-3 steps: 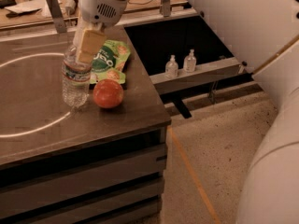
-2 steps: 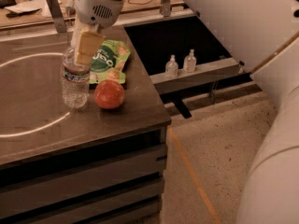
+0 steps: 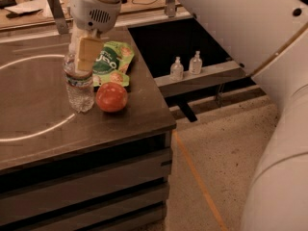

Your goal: Move water bottle near apple

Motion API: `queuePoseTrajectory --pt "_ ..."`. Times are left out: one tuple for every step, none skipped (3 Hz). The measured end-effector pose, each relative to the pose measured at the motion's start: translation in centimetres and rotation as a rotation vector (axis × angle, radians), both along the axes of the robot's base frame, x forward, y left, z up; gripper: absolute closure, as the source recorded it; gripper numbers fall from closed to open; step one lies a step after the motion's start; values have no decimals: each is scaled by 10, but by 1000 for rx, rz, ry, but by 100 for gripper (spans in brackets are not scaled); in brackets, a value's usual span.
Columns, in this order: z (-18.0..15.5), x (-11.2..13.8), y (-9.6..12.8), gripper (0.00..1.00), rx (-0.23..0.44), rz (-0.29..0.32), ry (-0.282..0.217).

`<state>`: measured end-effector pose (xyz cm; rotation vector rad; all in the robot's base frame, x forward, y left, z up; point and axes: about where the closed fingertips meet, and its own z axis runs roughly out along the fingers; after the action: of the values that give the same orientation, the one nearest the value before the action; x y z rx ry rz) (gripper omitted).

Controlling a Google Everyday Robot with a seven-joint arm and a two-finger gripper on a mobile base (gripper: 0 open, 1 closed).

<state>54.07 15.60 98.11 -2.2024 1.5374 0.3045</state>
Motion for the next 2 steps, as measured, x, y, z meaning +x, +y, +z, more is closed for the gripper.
queuePoseTrajectory --pt "-1 -2 2 0 -13 11 -5" --pt "-2 -2 3 0 -13 12 -1"
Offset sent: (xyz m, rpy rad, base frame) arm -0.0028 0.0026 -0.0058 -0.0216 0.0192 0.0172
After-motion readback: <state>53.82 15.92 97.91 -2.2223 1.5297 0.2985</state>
